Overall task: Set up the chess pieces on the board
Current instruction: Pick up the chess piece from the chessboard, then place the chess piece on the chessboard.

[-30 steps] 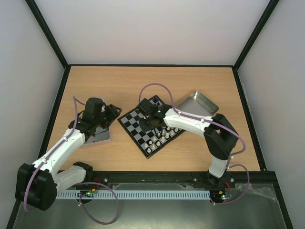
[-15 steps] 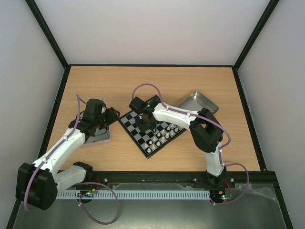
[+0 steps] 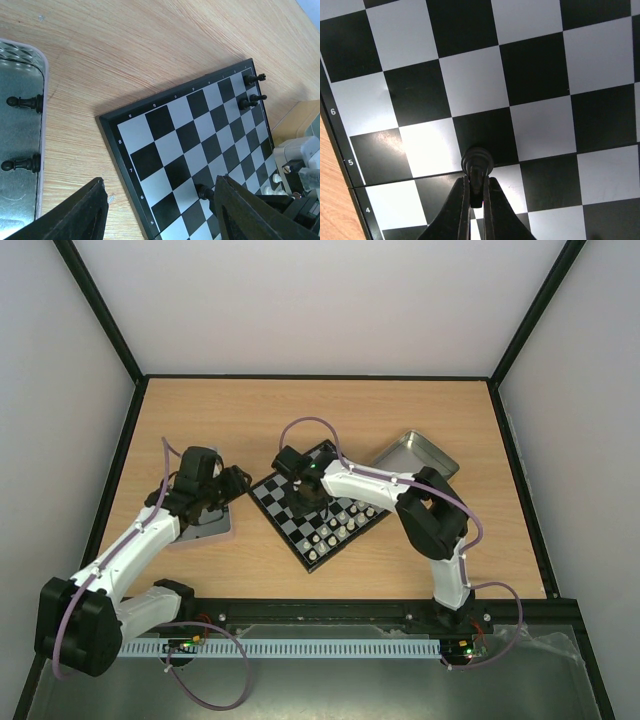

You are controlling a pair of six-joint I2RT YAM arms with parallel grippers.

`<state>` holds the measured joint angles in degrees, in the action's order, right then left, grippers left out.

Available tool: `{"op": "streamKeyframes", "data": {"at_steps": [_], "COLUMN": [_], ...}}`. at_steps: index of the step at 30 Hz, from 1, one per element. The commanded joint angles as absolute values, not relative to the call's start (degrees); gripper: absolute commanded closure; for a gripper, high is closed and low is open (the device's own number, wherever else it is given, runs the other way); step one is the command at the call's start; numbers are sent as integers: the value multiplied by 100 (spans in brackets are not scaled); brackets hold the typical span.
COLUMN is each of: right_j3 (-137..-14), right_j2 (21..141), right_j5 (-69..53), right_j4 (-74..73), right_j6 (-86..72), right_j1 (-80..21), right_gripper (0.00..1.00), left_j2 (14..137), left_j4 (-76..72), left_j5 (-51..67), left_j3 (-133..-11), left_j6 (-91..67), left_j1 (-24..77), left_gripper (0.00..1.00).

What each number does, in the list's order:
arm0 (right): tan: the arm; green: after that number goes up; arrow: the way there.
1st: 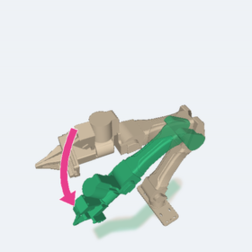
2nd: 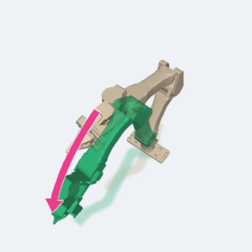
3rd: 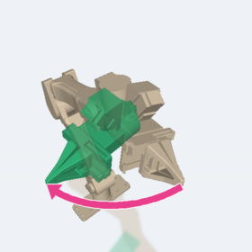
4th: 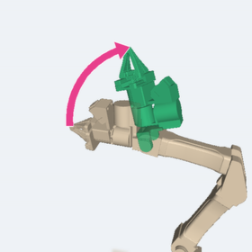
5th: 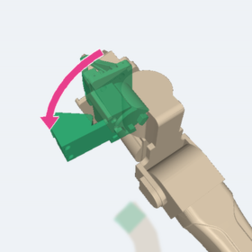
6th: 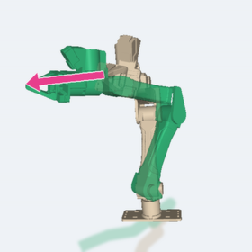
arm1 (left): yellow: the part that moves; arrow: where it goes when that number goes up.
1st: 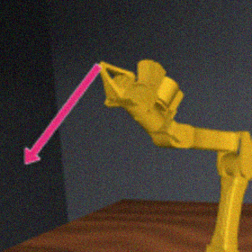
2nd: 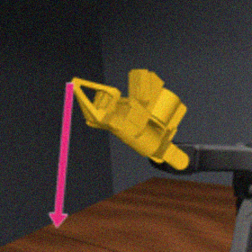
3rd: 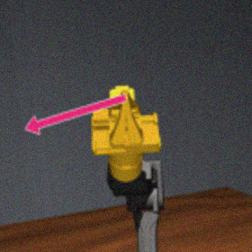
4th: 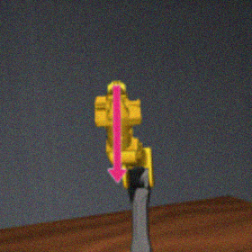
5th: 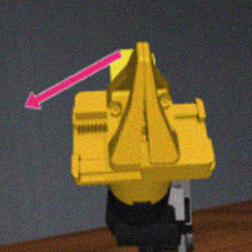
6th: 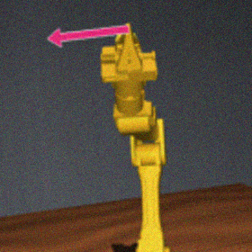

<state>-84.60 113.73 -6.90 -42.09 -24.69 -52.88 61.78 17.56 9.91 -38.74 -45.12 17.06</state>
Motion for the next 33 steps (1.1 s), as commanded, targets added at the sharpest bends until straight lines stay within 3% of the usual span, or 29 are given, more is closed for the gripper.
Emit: {"op": "streamKeyframes", "data": {"at_steps": [1, 8, 19, 33], "right_j3": [-8353, -8876, -10213, -10863], "right_j2": [11200, 11182, 12114, 12908], "right_j5": [-333, 139, 155, 157], "right_j4": [-3967, -3915, -4207, -4383], "right_j6": [-2525, -2454, -2274, -2215], "right_j1": [-5287, -5093, -4252, -3890], "right_gripper": [98, 98, 98, 98], "left_j2": [6206, 6139, 6102, 6145], "left_j4": [1788, 1857, 2015, 1994], "left_j5": [1015, 970, 923, 1037], "left_j3": [-4024, -4061, -4070, -3973], "left_j6": [-4458, -4408, -4342, -4398], "left_j1": [1682, 1681, 1683, 1679], "left_gripper": [39, 40, 39, 39]}}
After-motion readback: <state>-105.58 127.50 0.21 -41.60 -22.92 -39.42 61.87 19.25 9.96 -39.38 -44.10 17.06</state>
